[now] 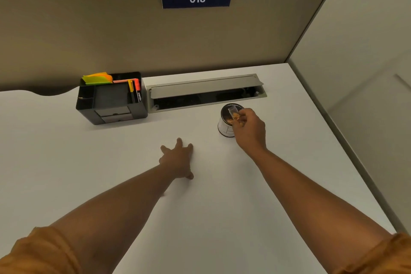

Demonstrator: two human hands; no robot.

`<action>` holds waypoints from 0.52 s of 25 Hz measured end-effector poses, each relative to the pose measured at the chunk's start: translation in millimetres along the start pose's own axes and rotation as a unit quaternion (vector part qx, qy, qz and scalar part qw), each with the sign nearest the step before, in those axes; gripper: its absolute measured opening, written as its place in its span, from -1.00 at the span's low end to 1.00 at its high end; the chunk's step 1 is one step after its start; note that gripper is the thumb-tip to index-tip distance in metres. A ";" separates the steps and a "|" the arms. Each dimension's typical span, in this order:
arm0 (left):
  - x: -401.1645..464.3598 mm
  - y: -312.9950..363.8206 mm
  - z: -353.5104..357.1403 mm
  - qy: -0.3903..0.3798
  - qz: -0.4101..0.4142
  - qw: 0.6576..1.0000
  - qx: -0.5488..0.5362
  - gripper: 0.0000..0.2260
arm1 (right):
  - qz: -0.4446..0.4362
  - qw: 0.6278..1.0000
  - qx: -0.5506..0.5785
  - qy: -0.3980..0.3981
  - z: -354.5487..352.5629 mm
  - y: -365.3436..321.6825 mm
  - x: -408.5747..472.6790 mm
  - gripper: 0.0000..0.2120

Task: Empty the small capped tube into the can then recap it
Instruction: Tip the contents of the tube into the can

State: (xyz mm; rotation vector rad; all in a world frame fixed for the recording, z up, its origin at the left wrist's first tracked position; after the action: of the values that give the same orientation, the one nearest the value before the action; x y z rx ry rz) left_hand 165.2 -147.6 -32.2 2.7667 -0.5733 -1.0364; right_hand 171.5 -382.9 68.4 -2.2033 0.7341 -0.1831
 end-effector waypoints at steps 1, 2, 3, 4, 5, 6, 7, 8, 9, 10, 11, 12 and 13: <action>2.9 3.1 -2.7 -0.007 0.002 1.000 0.011 -0.05 | 0.007 1.000 -0.019 0.005 -3.6 1.5 7.3 -0.74; 5.2 5.6 -3.7 -0.014 0.005 1.000 0.022 -0.05 | 0.012 0.999 -0.038 0.009 -6.1 3.2 13.3 -0.75; 6.2 6.8 -4.3 -0.018 0.008 0.999 0.030 -0.05 | 0.015 0.998 -0.054 0.012 -7.9 4.3 17.6 -0.76; 6.4 6.9 -4.2 -0.019 0.010 0.999 0.033 -0.05 | 0.017 0.998 -0.067 0.013 -8.4 5.3 20.5 -0.78; 6.2 6.9 -4.2 -0.018 0.010 0.999 0.033 -0.05 | 0.018 0.997 -0.078 0.011 -8.4 6.3 22.5 -0.78; 5.8 6.5 -4.4 -0.017 0.010 0.999 0.032 -0.05 | 0.019 0.996 -0.087 0.008 -7.4 6.6 23.5 -0.78; 5.3 6.0 -4.4 -0.015 0.009 0.999 0.031 -0.05 | 0.019 0.995 -0.094 0.004 -5.7 6.6 24.2 -0.77; 5.2 6.1 -4.4 -0.015 0.009 0.999 0.032 -0.05 | 0.019 0.995 -0.100 0.002 -4.4 6.5 24.3 -0.76; 5.1 6.1 -4.1 -0.014 0.008 0.999 0.032 -0.05 | 0.018 0.995 -0.102 -0.001 -3.2 6.3 24.5 -0.74; 5.2 5.9 -3.4 -0.013 0.008 0.999 0.031 -0.04 | 0.017 0.995 -0.102 -0.004 -1.9 6.0 24.4 -0.72; 5.5 5.8 -2.8 -0.012 0.007 1.000 0.028 -0.04 | 0.014 0.995 -0.100 -0.006 -1.0 5.9 24.4 -0.70; 5.5 5.5 -1.9 -0.012 0.005 1.000 0.023 -0.04 | 0.011 0.995 -0.098 -0.009 0.0 5.5 24.2 -0.69; 5.7 4.7 -1.1 -0.011 0.003 1.000 0.020 -0.04 | 0.008 0.995 -0.097 -0.010 0.9 4.9 24.2 -0.68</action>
State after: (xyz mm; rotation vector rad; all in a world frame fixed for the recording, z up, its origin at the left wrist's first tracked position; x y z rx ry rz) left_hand 168.4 -154.2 -33.7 2.7882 -0.6116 -1.0673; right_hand 189.6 -398.4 61.7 -2.3772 0.7867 -0.0832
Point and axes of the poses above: each hand's wrist, its own x-axis towards the middle knuckle, its own z-axis out of the palm, y = z × x, the point moved 8 cm from there along x, towards the middle knuckle, and after that the axes turned 9 degrees about z, right-handed, at the moved point
